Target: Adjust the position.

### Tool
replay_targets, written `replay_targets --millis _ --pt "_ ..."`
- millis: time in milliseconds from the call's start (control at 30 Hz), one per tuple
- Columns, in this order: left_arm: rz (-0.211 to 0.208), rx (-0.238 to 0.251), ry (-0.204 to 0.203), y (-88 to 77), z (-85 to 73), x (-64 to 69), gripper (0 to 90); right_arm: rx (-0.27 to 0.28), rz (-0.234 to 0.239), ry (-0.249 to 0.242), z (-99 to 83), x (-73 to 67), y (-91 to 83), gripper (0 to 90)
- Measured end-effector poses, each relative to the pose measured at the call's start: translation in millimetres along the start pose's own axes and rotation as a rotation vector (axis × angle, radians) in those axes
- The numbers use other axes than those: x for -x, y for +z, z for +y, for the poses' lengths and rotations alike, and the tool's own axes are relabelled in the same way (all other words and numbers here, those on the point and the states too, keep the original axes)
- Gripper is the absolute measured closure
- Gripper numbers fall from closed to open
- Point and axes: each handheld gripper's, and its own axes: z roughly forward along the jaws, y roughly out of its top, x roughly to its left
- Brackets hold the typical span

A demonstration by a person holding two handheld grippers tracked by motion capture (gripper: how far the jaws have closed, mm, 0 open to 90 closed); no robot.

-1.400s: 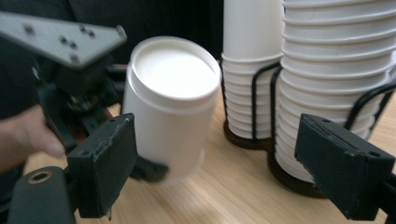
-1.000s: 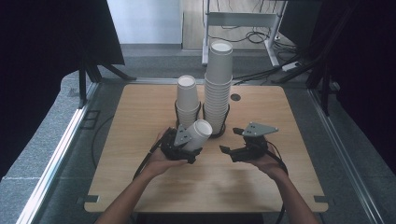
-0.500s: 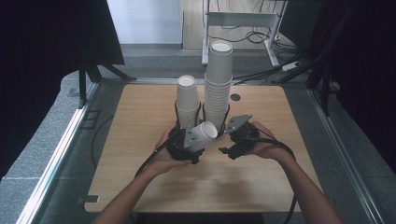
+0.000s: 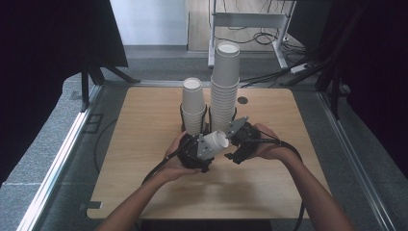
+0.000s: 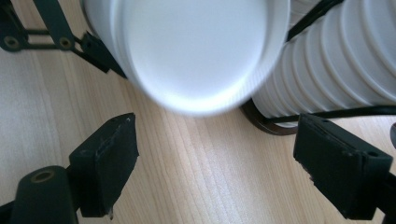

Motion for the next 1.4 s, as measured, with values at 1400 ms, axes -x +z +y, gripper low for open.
replay_targets --millis 1400 --pt "-0.036 -0.031 0.130 21.4 4.4 30.7 1.2 -0.144 0.199 -0.131 11.0 -7.2 31.0 22.2"
